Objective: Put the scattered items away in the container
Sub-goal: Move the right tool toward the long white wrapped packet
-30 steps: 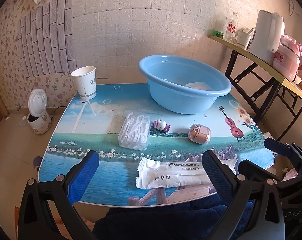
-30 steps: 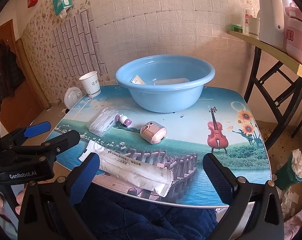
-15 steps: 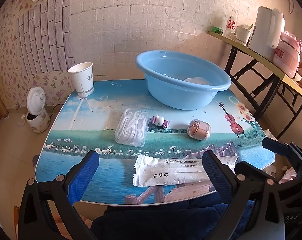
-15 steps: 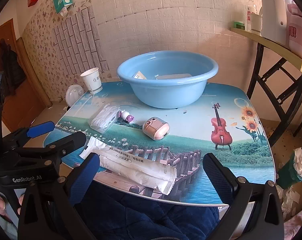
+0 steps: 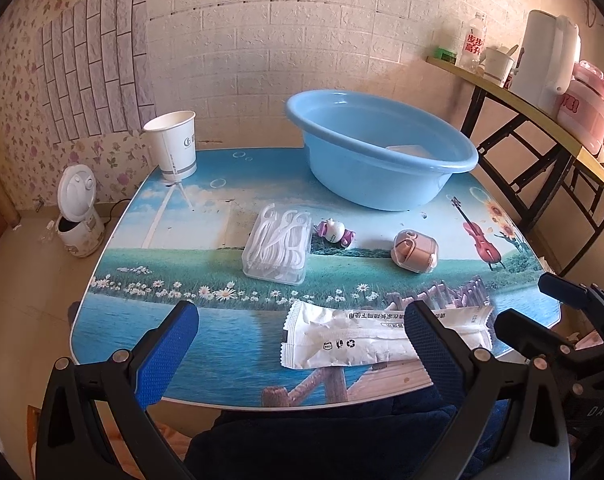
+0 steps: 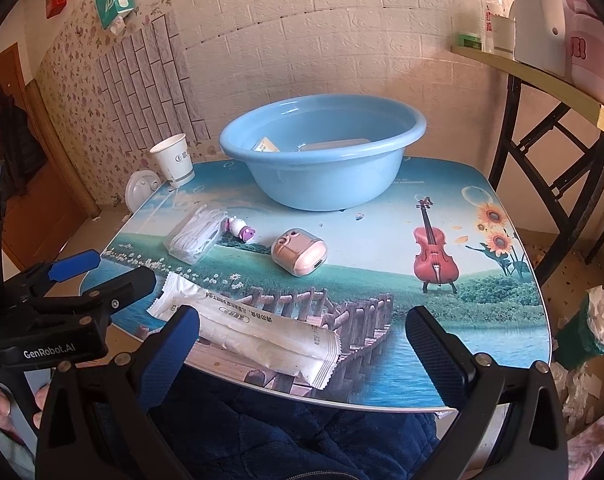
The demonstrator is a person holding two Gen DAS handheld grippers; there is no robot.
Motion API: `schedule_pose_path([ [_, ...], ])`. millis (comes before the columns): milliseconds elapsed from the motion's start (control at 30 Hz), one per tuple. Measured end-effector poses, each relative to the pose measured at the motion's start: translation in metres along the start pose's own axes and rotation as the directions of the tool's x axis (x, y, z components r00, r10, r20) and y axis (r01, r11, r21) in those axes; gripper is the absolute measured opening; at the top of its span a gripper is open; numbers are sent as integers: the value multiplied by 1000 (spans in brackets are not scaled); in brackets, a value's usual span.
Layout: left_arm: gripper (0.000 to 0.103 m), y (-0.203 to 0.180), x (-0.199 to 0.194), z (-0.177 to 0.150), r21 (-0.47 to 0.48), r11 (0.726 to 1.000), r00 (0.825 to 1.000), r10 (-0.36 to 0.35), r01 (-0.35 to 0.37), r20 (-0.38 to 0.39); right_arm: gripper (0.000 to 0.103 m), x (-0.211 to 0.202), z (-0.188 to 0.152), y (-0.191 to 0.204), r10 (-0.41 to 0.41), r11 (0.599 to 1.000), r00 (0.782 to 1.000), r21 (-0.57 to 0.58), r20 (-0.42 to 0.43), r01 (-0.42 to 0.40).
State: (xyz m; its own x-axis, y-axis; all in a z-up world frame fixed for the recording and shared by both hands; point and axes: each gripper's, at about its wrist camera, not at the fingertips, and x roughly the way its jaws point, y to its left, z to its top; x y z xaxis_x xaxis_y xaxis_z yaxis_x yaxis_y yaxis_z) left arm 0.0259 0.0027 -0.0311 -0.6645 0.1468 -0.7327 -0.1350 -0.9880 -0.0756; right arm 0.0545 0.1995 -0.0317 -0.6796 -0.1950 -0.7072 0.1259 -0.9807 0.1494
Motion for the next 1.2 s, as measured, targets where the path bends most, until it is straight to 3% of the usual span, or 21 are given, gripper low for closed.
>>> schedule_pose_path([
  [733,103,23,29,-8,-43,999,998,22,-24,-63,103,22,-6,-3,1,1000,999,5,-50,-1],
  [1200,103,36,35,-9,-79,997,997,20,-26,-75,103,39,-20,35,4,980,993,-197,-118,-27],
])
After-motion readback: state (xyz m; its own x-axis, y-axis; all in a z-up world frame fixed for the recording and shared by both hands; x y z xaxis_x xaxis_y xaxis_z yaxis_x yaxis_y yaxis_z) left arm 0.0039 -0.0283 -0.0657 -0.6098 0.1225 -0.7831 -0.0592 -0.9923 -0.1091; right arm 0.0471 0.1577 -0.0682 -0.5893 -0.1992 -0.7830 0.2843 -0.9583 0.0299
